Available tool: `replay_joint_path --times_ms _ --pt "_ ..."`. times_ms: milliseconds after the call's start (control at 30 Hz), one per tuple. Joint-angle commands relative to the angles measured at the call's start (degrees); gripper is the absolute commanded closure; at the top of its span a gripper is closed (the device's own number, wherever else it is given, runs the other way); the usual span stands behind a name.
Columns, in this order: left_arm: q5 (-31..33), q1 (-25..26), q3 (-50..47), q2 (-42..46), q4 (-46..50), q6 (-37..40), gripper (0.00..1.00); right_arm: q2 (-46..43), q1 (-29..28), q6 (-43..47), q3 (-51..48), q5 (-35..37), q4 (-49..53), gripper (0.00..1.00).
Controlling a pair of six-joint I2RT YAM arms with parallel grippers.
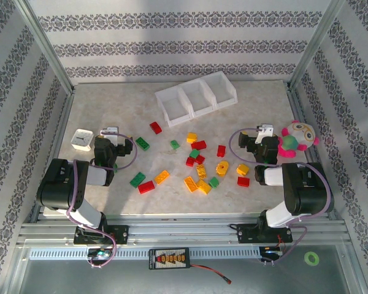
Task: Sort the legos into containers by color
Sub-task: Move the container to the top-center of the table.
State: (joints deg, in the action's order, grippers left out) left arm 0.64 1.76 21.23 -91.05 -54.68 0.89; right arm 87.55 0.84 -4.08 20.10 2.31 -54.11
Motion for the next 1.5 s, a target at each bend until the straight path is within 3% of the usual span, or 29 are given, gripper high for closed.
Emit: replay_joint_path --times_ms 0,133,300,467,633,767,900,1067,1300,1467 --pt "3.3 -0.6 0.5 -0.3 -0.8 -1.1 0.01 -0.2 -0.8 0.6 0.9 0.9 -0.6 0.02" --pt "5.1 -0.7 0.3 -0.3 -1.3 -1.7 0.01 -0.3 -0.8 1.2 1.2 -0.6 -0.2 0.02" --pt "2.1 -0.3 1.3 2.1 2.5 0.2 0.01 -4.0 -0.8 1.5 1.4 -1.7 2.7 0.02" --pt "3.5 1.2 2.0 10.3 10.6 1.4 0.01 -12.5 -1.5 2.8 4.6 -3.2 16.3 0.02" --pt "3.3 6.7 4.1 17.1 18.2 4.6 0.01 -15.1 -5.5 1.5 12.3 -3.1 30.9 0.02" --pt "2.1 12.6 3.8 20.0 18.3 2.9 0.01 -8.8 -10.0 -1.9 22.9 -1.1 42.0 0.02" --pt "1.7 18.4 3.3 21.5 18.4 2.1 0.01 2.3 -12.5 -5.3 34.0 -4.6 47.4 0.02" --pt "1.0 20.1 1.9 23.3 18.3 0.8 0.01 15.6 -15.4 -8.9 50.8 -6.1 54.9 0.06" --pt "2.1 20.3 -0.3 26.1 18.7 1.1 0.01 31.1 -17.0 -20.0 68.1 -10.2 58.8 0.30" --pt "1.9 20.3 -0.8 27.1 19.5 2.2 0.01 39.2 -18.2 -24.7 78.2 -13.9 61.7 0.38"
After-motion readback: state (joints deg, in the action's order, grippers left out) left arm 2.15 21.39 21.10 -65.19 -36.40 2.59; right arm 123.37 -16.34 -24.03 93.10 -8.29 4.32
